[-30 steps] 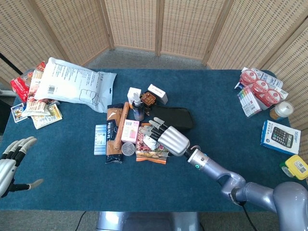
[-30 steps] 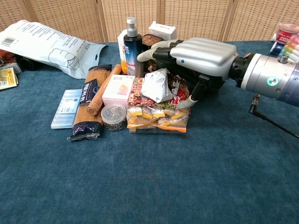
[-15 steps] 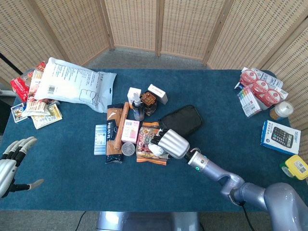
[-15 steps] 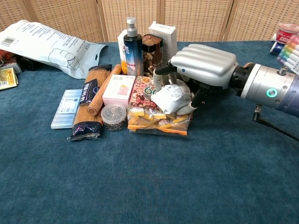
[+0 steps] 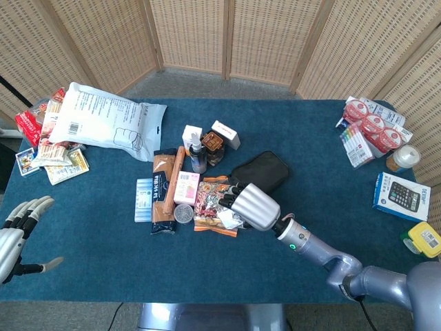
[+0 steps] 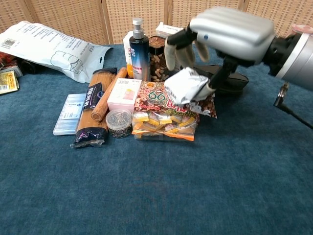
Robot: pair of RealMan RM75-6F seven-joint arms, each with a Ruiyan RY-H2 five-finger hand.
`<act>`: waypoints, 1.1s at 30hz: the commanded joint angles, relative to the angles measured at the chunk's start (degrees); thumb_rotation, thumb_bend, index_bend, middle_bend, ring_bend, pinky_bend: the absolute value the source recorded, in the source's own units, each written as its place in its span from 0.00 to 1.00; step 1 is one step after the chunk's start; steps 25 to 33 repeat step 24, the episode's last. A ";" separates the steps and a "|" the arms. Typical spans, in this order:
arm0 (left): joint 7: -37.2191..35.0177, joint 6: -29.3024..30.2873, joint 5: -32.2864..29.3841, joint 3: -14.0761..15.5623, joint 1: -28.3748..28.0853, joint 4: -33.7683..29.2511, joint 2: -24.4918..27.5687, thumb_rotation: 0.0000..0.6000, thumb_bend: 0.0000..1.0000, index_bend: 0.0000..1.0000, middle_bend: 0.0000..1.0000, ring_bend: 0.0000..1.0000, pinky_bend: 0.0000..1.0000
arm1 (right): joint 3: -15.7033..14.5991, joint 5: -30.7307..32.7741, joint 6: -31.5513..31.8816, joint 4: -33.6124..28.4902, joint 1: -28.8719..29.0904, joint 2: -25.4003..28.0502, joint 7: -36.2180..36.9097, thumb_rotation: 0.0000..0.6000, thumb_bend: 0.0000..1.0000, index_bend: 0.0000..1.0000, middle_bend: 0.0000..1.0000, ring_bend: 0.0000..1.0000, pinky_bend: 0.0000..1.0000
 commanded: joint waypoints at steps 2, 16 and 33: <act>-1.10 0.21 0.20 0.02 0.03 0.34 0.32 1.00 0.01 0.00 0.00 0.00 0.00 | 2.86 1.71 -0.68 -9.17 0.34 5.60 -4.58 1.00 0.05 0.46 0.64 0.53 0.61; -2.75 -0.87 0.36 0.18 -0.57 1.00 0.43 1.00 0.01 0.00 0.00 0.00 0.00 | 12.18 9.68 -6.59 -23.88 4.28 11.90 -13.05 1.00 0.05 0.46 0.64 0.53 0.63; -2.79 -1.35 0.47 0.30 -0.81 1.09 0.31 1.00 0.01 0.00 0.00 0.00 0.00 | 15.59 13.64 -8.86 -28.94 5.94 14.31 -17.24 1.00 0.05 0.46 0.64 0.53 0.63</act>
